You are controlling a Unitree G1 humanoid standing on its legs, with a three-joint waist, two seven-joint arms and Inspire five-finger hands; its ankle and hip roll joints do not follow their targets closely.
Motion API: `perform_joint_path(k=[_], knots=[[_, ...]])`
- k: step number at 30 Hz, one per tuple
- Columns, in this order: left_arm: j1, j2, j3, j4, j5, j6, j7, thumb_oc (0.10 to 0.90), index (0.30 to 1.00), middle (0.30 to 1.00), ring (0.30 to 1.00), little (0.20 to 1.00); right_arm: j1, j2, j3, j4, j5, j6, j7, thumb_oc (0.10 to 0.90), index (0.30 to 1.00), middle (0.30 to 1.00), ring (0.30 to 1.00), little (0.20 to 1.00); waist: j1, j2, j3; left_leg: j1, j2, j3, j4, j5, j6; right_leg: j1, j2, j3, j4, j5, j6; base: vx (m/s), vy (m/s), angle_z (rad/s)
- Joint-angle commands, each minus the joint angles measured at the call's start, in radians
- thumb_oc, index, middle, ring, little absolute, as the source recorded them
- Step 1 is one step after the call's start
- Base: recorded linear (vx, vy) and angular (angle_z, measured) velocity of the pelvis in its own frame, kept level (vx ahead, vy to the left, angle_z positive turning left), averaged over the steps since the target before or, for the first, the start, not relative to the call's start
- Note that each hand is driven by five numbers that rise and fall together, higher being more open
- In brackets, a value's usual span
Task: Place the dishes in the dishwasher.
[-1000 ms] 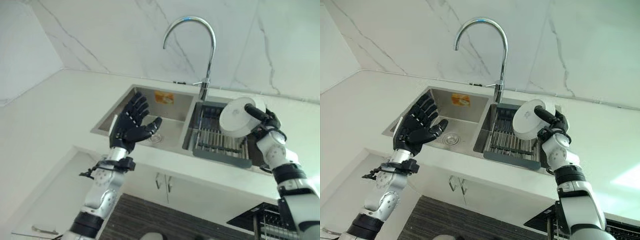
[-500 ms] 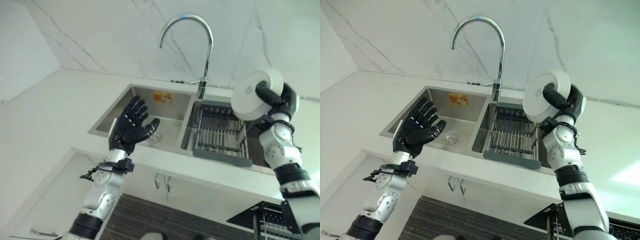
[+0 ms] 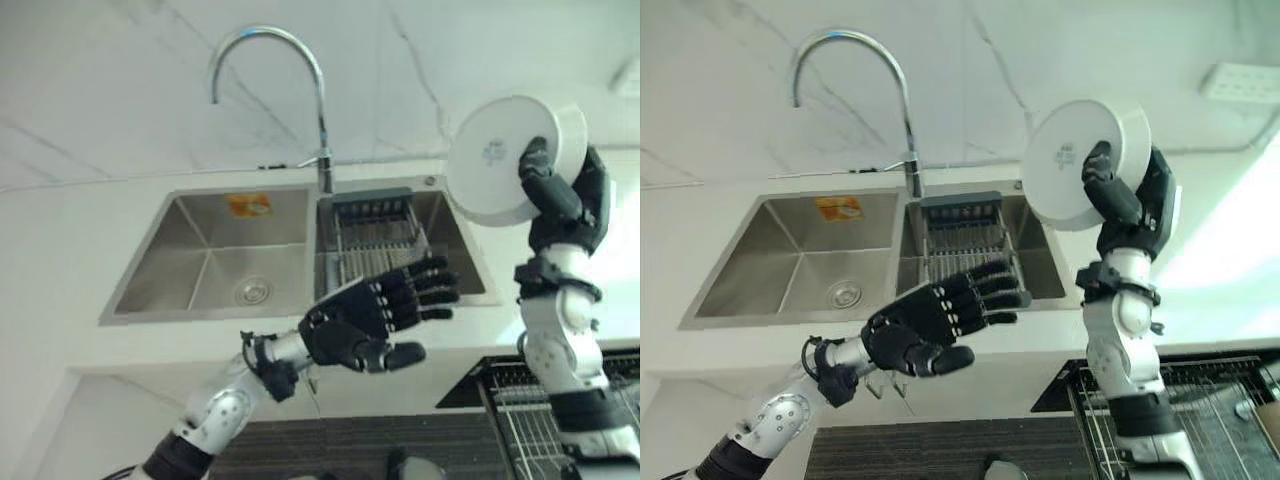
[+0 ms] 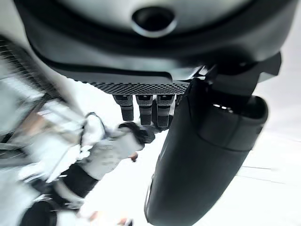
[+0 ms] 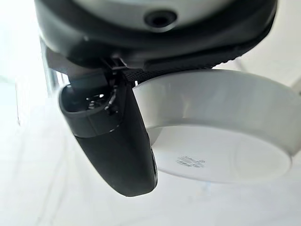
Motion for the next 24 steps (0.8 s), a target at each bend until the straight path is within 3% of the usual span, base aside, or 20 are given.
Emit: perform_joint_path(k=[1,2,4,5,6,9,11,14,19,22,23,24], knots=[[0.011,0.035,0.051,-0.099,-0.036,-0.036,-0.078,0.8,0.9,0.9,0.9,0.9,-0.165,-0.01,-0.051,-0.068,0.03,-0.16,0.083,0.4,0.3,0.3,0.3,0.3,0.054,-0.038,-0.066,-0.052,0.011,0.024,0.069,-0.052,-0.07,0.026,-0.103,-0.145,-0.026,0.079,0.166,-0.11,-0.092,-1.06],[0.002,0.064,0.036,-0.101,-0.016,-0.007,-0.123,0.8,0.9,0.9,0.9,0.9,-0.19,0.003,-0.018,-0.033,0.028,-0.198,0.101,0.4,0.3,0.3,0.3,0.3,0.066,-0.041,-0.049,-0.037,0.031,0.079,0.069,-0.058,-0.071,0.06,-0.161,-0.18,-0.026,0.135,0.187,-0.13,-0.116,-1.3],[-0.005,0.091,0.022,-0.103,0.001,0.003,-0.154,0.8,0.9,0.9,0.9,0.9,-0.198,-0.013,-0.004,-0.02,0.052,-0.219,0.116,0.4,0.3,0.3,0.3,0.3,0.075,-0.036,-0.045,-0.036,0.051,0.107,0.069,-0.054,-0.072,0.087,-0.188,-0.197,-0.026,0.144,0.181,-0.16,-0.122,-1.11],[-0.002,0.116,0.005,-0.102,0.008,-0.007,-0.147,0.8,0.9,0.9,0.9,0.9,-0.22,-0.023,0.011,-0.015,0.078,-0.229,0.131,0.4,0.3,0.3,0.3,0.3,0.092,-0.03,-0.048,-0.039,0.085,0.155,0.069,-0.049,-0.079,0.129,-0.248,-0.251,-0.026,0.172,0.178,-0.14,-0.128,-0.59],[-0.006,0.123,-0.003,-0.09,0.005,-0.009,-0.141,0.8,0.9,0.9,0.9,0.9,-0.241,-0.019,0.021,-0.007,0.084,-0.24,0.14,0.4,0.3,0.3,0.3,0.3,0.106,-0.022,-0.053,-0.035,0.106,0.165,0.069,-0.068,-0.087,0.169,-0.276,-0.267,-0.026,0.177,0.192,-0.15,-0.153,-0.3],[-0.028,0.119,-0.021,-0.062,0.024,0.019,-0.139,0.8,0.9,0.9,0.9,0.9,-0.288,0.012,0.03,0.005,0.02,-0.267,0.138,0.4,0.3,0.3,0.3,0.3,0.132,-0.014,-0.051,-0.047,0.152,0.213,0.069,-0.058,-0.091,0.237,-0.295,-0.304,-0.026,0.153,0.191,-0.14,-0.226,-0.83],[-0.029,0.115,-0.047,-0.056,0.002,0.069,-0.133,0.8,0.9,0.9,0.9,0.9,-0.32,0.005,0.05,-0.032,-0.073,-0.264,0.033,0.4,0.3,0.3,0.3,0.3,0.162,-0.007,-0.072,-0.062,0.209,0.26,0.069,-0.021,-0.121,0.253,-0.299,-0.37,-0.026,0.051,0.184,-0.14,-0.333,-0.9],[-0.019,0.087,-0.088,-0.01,0.016,0.09,-0.082,0.8,0.9,0.9,0.9,0.9,-0.355,-0.008,0.084,-0.043,-0.077,-0.247,-0.027,0.4,0.3,0.3,0.3,0.3,0.162,0.002,-0.092,-0.056,0.273,0.309,0.069,0.014,-0.156,0.242,-0.28,-0.394,-0.026,-0.013,0.179,-0.06,-0.268,-1.02],[0.02,0.031,-0.138,0.136,0.115,0.074,-0.039,0.8,0.9,0.9,0.9,0.9,-0.302,-0.03,0.057,-0.126,-0.138,-0.245,-0.034,0.4,0.3,0.3,0.3,0.3,0.127,0.009,-0.098,-0.06,0.295,0.299,0.069,0.025,-0.174,0.208,-0.24,-0.375,-0.026,-0.059,0.164,0.0,-0.246,-0.52],[0.062,-0.026,-0.131,0.239,0.044,0.139,-0.1,0.8,0.9,0.9,0.9,0.9,-0.249,-0.019,0.043,-0.154,-0.164,-0.219,-0.004,0.4,0.3,0.3,0.3,0.3,0.106,0.011,-0.099,-0.063,0.311,0.297,0.069,0.036,-0.185,0.19,-0.215,-0.368,-0.026,-0.083,0.152,0.01,-0.248,-0.02],[0.096,-0.072,-0.105,0.38,0.035,0.12,-0.113,0.8,0.9,0.9,0.9,0.9,-0.204,-0.013,0.029,-0.158,-0.186,-0.194,0.032,0.4,0.3,0.3,0.3,0.3,0.087,0.011,-0.097,-0.066,0.325,0.301,0.069,0.043,-0.194,0.181,-0.198,-0.358,-0.026,-0.094,0.139,0.0,-0.211,-0.06],[0.106,-0.081,-0.094,0.421,0.039,0.116,-0.105,0.8,0.9,0.9,0.9,0.9,-0.192,-0.017,0.022,-0.158,-0.193,-0.187,0.041,0.4,0.3,0.3,0.3,0.3,0.083,0.01,-0.096,-0.067,0.328,0.302,0.069,0.045,-0.197,0.179,-0.196,-0.356,-0.026,-0.096,0.137,-0.01,-0.186,-0.06]])
